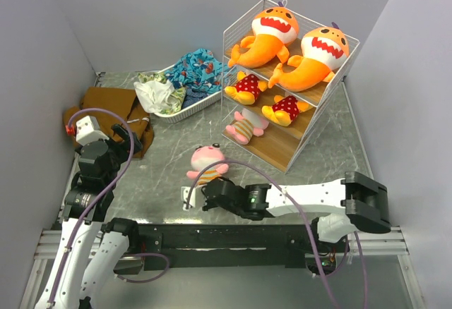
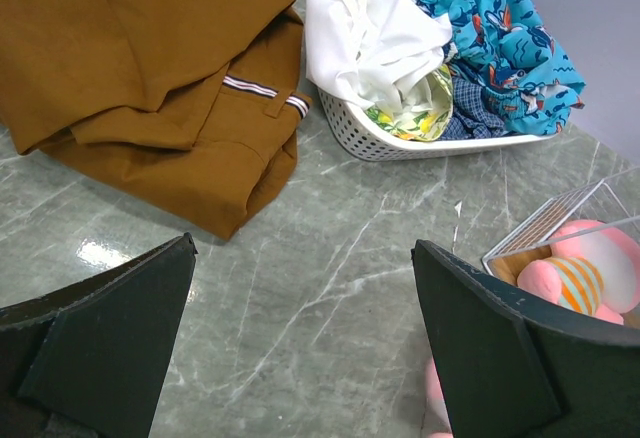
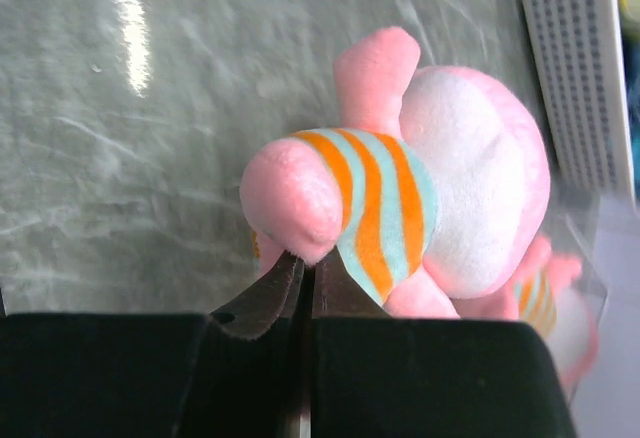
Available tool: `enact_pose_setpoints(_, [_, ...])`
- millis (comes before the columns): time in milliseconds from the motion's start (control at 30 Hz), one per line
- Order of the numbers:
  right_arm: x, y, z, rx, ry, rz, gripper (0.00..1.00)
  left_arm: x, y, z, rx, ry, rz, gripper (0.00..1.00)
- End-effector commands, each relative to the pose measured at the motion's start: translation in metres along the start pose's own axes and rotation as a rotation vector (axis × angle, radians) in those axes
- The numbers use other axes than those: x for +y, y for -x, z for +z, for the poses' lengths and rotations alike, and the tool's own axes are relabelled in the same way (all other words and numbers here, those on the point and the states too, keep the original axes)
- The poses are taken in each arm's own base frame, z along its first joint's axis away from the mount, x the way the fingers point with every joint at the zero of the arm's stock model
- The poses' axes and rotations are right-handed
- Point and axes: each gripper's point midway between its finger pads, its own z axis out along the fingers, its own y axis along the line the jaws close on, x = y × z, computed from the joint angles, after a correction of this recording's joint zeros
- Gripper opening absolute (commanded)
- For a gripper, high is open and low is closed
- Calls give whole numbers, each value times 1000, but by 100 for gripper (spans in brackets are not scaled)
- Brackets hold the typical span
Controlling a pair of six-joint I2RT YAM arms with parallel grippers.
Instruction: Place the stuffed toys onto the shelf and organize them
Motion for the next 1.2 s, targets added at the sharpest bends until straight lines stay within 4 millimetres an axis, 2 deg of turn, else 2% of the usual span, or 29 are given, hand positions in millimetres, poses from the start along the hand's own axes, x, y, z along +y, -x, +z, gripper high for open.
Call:
enact_pose_setpoints(0, [-28,-19,-39,181,-145,199,0,-8,7,0,-25,-41,8,96])
enact_pose_setpoints(167, [-26,-37,-61,309,-131,269,0,-8,6,1,-17,-40,10,96])
enact_pose_setpoints(367, [-54,-67,-82,455,-294,366,0,-9,5,2,-13,-42,11,96])
enact_pose_setpoints(533, [-60,-94,-84,515,-323,430,0,-8,5,1,-15,-39,10,96])
enact_pose_setpoints(700, [-78,-123,-92,590,-409,474,0,-8,4,2,-11,-37,11,96])
enact_pose_setpoints(900, [-94,-153,-88,615,-473,479,0,-8,5,3,-10,-35,12,96])
enact_pose_setpoints(1000, [-98,-164,-82,627,-483,449,0,-8,5,2,-12,-35,10,96])
enact_pose_setpoints(1167, [-118,-177,-70,633,-548,394,0,-7,3,3,-8,-30,13,96])
